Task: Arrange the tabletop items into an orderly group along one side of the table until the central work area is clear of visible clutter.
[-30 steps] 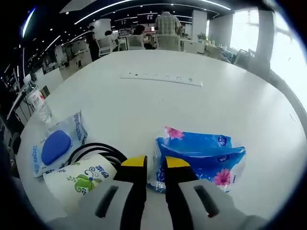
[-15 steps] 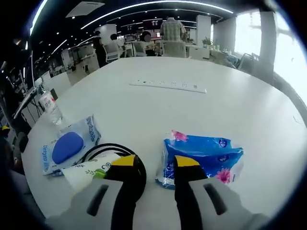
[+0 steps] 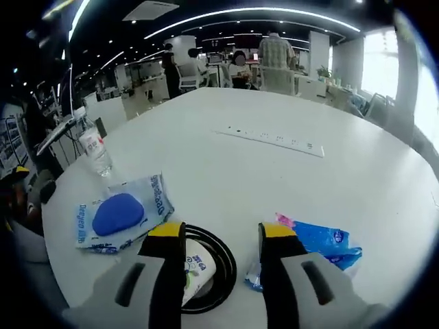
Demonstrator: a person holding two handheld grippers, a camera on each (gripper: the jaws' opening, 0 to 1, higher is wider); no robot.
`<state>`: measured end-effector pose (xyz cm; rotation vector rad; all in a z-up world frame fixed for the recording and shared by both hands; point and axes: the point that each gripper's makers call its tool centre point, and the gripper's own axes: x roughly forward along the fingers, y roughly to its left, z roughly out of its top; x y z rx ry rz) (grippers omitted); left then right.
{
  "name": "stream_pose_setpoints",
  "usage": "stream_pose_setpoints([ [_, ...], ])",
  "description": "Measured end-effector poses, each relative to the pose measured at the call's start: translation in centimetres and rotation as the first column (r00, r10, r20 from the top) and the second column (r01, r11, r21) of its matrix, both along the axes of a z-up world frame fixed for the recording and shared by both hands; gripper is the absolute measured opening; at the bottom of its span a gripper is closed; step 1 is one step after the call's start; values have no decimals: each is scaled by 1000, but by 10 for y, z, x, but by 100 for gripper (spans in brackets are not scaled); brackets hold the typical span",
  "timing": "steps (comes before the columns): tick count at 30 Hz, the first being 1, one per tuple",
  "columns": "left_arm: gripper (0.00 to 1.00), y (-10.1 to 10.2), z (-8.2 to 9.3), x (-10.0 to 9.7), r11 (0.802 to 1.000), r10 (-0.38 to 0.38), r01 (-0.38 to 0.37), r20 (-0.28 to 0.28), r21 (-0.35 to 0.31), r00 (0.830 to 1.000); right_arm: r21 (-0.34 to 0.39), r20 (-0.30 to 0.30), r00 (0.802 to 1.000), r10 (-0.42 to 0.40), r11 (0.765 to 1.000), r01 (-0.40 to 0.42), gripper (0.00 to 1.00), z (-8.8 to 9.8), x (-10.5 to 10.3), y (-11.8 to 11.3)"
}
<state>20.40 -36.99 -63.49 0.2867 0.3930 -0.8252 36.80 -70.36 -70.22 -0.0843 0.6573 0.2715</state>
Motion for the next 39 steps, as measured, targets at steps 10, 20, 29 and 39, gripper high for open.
stream_pose_setpoints([
  [10, 92, 2, 1, 1, 1000, 8, -8, 4, 0, 1000, -3, 20, 994, 108, 994, -108, 44, 10, 12, 40],
  [20, 91, 3, 1, 1, 1000, 13, -13, 7, 2, 1000, -53, -20, 972, 232, 971, -233, 44, -1, 18, 75],
  [29, 90, 4, 3, 3, 1000, 19, -19, 12, -4, 1000, -71, -68, 952, 297, 951, -302, 35, -13, 27, 89],
  [39, 88, 7, 0, 3, 1000, 26, -26, 7, 6, 1000, -51, -141, 935, 324, 941, -334, 33, -34, 30, 98],
])
